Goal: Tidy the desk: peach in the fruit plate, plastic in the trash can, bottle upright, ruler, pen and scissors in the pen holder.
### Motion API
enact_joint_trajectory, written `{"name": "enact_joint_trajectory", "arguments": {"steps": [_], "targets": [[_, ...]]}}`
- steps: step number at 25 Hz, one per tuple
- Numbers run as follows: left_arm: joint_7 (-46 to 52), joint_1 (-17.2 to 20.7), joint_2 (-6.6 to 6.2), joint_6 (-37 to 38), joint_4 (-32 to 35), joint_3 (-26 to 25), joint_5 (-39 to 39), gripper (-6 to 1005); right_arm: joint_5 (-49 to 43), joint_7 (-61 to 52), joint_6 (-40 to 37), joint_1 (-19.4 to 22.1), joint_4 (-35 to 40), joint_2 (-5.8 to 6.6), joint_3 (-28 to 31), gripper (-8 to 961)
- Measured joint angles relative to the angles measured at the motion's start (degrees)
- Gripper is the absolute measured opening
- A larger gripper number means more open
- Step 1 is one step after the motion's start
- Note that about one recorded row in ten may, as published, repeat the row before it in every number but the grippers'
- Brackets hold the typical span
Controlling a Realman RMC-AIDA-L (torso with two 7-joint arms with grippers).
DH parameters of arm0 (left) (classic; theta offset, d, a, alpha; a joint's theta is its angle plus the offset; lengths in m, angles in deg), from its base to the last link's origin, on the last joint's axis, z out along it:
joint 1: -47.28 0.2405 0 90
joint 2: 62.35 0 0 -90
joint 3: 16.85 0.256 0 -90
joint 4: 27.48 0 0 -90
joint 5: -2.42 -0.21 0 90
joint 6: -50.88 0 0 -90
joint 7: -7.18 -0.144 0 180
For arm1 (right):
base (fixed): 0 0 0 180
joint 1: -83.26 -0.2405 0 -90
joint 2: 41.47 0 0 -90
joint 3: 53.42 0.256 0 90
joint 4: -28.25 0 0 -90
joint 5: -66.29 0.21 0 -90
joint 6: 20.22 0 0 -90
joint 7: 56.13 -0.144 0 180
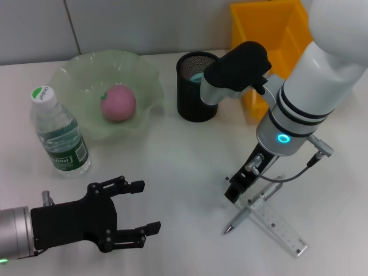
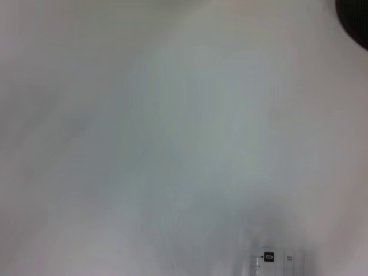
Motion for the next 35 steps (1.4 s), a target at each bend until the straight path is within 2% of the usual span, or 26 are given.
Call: {"name": "enact_joint_trajectory", "arguments": {"steps": [6, 12, 25, 35], "targets": [[-0.01, 0.15, -0.06, 0.55, 0.07, -0.09, 0.04, 850, 0.61, 0.01, 0.10, -0.03, -0.73, 0.00, 0.00, 641], [-0.01, 0.22, -0.08, 0.67, 0.09, -0.10, 0.17, 850, 0.70, 0.13, 0.38, -0.07, -1.22, 0.00, 0.00, 443], [-0.01, 0.23, -0.09, 0.80, 0.18, -0.28, 0.27, 850, 0.70, 0.17, 0.79, -0.09, -1.53, 0.00, -0.73, 433], [-0.01, 0.23, -0.09, 1.13, 0.18, -1.31, 0.01, 849, 0.75, 0.40, 1.15, -0.24, -1.13, 0.01, -0.70, 380]]}}
